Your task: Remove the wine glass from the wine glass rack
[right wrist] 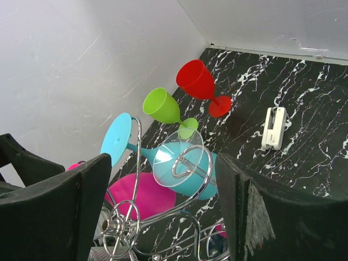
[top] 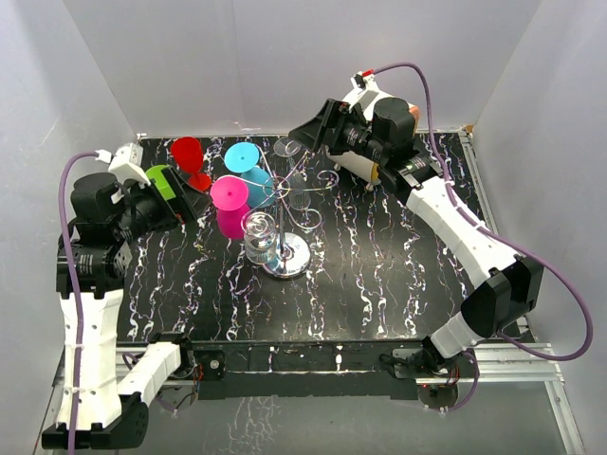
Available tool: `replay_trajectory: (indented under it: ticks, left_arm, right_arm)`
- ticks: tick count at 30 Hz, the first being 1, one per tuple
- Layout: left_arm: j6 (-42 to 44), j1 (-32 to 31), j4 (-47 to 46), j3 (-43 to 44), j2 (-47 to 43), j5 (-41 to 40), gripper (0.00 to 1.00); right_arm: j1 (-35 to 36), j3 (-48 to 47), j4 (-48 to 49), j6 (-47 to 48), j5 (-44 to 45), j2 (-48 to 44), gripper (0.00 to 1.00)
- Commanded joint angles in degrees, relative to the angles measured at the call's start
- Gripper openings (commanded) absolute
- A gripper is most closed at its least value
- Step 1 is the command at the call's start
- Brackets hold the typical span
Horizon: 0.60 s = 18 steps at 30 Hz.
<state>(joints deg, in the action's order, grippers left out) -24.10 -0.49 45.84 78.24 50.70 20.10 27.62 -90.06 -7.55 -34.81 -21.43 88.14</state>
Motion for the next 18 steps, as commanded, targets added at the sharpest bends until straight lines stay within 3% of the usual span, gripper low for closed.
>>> replay_trajectory:
  ticks: [1, 9, 18]
  left_arm:
    - [-7.4, 0.4, -6.2, 1.5, 2.1, 7.6, 0.93]
    - [-19.7, 0.4, -14.1, -4.4, 1.8, 12.2, 0.76]
    - [-21.8, 0.4, -14.6, -7.0, 1.4, 15.1, 0.53]
  right_arm:
    - [-0.6, -1.1, 1.6, 0.9, -0.5, -2.5, 0.76]
    - [-1.2, 5.1, 3.6, 2.0, 2.7, -9.9, 0.81]
    - [-1.3, 9.2, 4.8, 2.7, 3.9, -14.8, 0.83]
